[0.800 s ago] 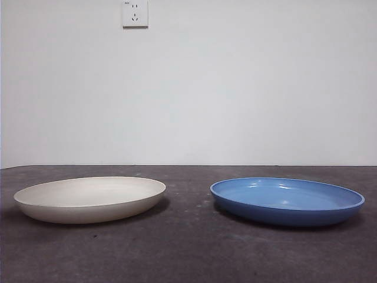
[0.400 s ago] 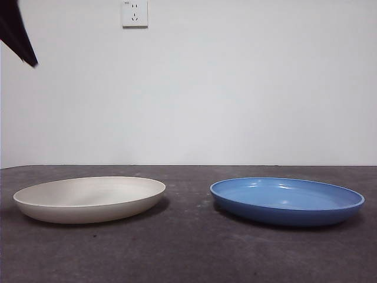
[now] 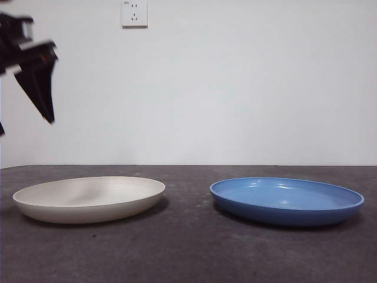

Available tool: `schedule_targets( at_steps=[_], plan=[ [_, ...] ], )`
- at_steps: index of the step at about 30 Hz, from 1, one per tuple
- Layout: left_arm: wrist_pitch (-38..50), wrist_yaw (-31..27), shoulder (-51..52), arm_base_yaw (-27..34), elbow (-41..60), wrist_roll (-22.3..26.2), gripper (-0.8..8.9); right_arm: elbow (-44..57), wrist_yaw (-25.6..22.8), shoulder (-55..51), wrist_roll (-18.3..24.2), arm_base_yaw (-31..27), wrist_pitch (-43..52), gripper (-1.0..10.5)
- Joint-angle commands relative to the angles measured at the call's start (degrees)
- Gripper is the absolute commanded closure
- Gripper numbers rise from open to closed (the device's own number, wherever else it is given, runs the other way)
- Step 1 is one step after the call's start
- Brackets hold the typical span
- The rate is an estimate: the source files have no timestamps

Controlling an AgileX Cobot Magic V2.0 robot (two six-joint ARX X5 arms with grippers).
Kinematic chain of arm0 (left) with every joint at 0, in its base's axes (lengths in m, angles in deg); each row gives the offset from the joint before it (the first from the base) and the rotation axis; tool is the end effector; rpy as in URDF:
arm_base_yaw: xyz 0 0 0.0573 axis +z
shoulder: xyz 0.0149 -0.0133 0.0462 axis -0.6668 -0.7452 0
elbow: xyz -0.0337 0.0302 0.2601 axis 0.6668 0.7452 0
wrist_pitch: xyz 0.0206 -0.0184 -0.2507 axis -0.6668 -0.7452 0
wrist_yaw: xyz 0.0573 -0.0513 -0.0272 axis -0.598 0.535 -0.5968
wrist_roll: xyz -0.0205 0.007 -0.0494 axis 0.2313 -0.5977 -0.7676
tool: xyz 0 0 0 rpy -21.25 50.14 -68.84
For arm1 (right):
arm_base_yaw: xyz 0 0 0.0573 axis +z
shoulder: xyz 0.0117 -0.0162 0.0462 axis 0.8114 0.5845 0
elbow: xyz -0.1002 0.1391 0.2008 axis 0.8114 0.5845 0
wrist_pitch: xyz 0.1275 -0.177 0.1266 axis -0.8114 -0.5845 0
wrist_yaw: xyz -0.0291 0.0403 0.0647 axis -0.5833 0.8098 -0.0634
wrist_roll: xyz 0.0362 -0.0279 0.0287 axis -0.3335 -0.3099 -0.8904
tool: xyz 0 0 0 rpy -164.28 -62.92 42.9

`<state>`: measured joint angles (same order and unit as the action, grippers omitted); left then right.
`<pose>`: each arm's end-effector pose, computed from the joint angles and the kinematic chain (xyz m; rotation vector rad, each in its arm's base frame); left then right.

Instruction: Pick up the white plate, put it on the blue plate, put it on desk

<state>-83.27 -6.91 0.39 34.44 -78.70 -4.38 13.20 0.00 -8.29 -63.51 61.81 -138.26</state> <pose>0.2731 -0.0404 0.2617 -0.0905 1.0175 -0.2401 0.1076 0.0275 0.3137 0.1029 0.8504 0.5830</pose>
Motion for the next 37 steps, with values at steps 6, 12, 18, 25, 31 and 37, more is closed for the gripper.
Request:
schedule_targets(
  at_steps=[6,12,18,25,31,37],
  plan=[
    [6.10,-1.42,-10.03,-0.15,-1.31,1.05,3.78,-0.85,0.13,0.24,-0.63,0.22,0.52,5.8],
    [7.76,-1.44,-16.00,-0.15,-1.31,1.01,3.78,-0.85,0.13,0.24,-0.63,0.22,0.57,5.8],
    [8.35,-1.44,-19.23,-0.37,-1.31,0.70,3.81,-0.85,0.11,0.24,-0.63,0.22,0.98,5.8],
    [8.09,-1.46,-19.47,-0.48,-1.31,0.50,6.51,-0.85,0.11,0.24,-0.63,0.22,0.98,5.8],
    [7.80,-1.46,-19.47,-0.48,-1.31,0.13,8.04,-0.85,0.11,0.24,-0.63,0.22,0.98,5.8],
    [7.91,-1.46,-18.73,-0.42,-1.90,-0.09,8.04,-0.85,0.11,0.24,-0.63,0.22,0.98,5.8]
  ],
)
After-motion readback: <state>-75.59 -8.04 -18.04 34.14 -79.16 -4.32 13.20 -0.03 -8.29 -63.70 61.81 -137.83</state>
